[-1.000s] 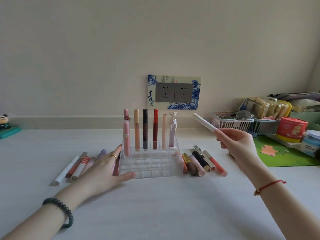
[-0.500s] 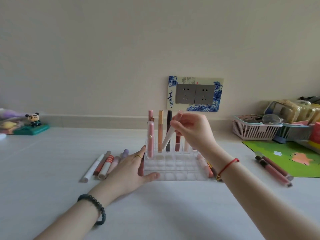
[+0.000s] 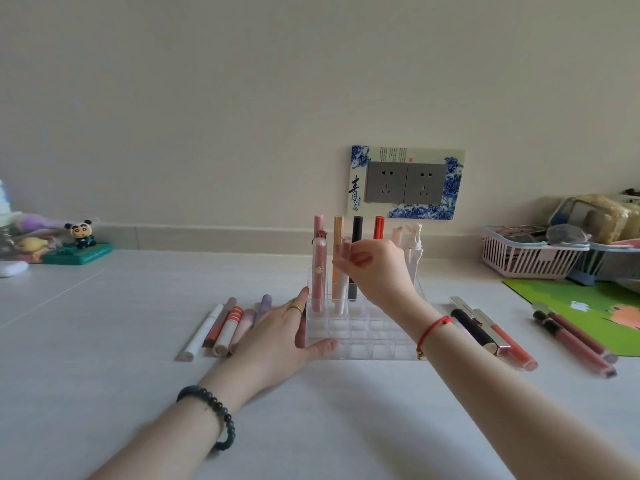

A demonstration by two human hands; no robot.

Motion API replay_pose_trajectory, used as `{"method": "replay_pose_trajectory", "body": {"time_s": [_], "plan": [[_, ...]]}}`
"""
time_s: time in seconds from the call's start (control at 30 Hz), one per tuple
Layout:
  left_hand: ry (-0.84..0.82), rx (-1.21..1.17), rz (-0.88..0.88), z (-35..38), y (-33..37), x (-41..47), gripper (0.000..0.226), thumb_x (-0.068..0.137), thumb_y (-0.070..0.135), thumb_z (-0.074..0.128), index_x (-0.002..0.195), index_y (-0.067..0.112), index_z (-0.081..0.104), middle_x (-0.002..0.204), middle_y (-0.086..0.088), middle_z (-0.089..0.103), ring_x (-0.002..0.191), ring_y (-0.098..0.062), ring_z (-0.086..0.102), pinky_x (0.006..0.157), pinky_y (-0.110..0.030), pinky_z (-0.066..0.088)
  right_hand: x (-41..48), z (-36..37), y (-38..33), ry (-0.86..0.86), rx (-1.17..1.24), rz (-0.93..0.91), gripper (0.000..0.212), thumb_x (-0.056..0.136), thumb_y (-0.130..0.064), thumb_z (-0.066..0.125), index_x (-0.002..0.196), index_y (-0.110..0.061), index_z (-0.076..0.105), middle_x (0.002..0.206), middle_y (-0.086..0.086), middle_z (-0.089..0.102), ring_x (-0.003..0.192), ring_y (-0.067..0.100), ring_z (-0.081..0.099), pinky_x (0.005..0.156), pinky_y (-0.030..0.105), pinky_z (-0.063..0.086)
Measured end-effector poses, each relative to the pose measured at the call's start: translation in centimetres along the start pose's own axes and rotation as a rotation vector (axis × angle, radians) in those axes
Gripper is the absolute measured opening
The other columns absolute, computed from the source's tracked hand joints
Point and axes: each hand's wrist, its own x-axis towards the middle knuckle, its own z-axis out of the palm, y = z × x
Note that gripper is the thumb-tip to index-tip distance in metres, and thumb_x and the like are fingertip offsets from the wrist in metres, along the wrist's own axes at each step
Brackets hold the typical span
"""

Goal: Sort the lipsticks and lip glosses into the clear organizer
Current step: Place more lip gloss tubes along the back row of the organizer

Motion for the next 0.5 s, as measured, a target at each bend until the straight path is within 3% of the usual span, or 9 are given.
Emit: {"method": "replay_pose_trajectory", "body": {"time_s": [0.13, 0.33, 0.5], "plan": [[0.008, 0.006, 0.006, 0.0, 0.1, 0.0, 0.100, 0.066, 0.081, 0.040, 0.145, 0.034, 0.002, 0.151, 0.016, 0.025, 0.144, -0.024, -0.005, 0.115, -0.040, 0.002, -0.3, 0.3, 0.1, 0.017, 0.005, 0.008, 0.013, 0.078, -0.022, 0.068, 0.067, -0.017, 0.065, 0.062, -0.004, 0.064, 0.057, 0.005, 0.059, 0.057, 0.004, 0.042], [0.055, -0.003, 0.049, -0.2, 0.5, -0.2, 0.093, 0.072, 0.075, 0.043, 0.145, 0.033, 0.005, 0.148, 0.015, 0.033, 0.143, -0.016, 0.004, 0.112, -0.031, -0.002, -0.9, 0.8, 0.7, 0.007, 0.041, 0.067, 0.017, 0.075, -0.018, 0.071, 0.090, -0.010, 0.068, 0.073, -0.004, 0.065, 0.068, 0.008, 0.064, 0.066, 0.014, 0.050], [0.055, 0.005, 0.030, -0.1, 0.4, -0.1, 0.093, 0.072, 0.075, 0.043, 0.146, 0.033, 0.004, 0.149, 0.014, 0.031, 0.144, -0.021, -0.001, 0.112, -0.033, 0.000, -1.1, 1.0, 0.9, 0.007, 0.067, 0.093, 0.019, 0.076, -0.019, 0.070, 0.092, -0.008, 0.067, 0.076, -0.001, 0.067, 0.066, 0.005, 0.062, 0.061, 0.008, 0.048]]}}
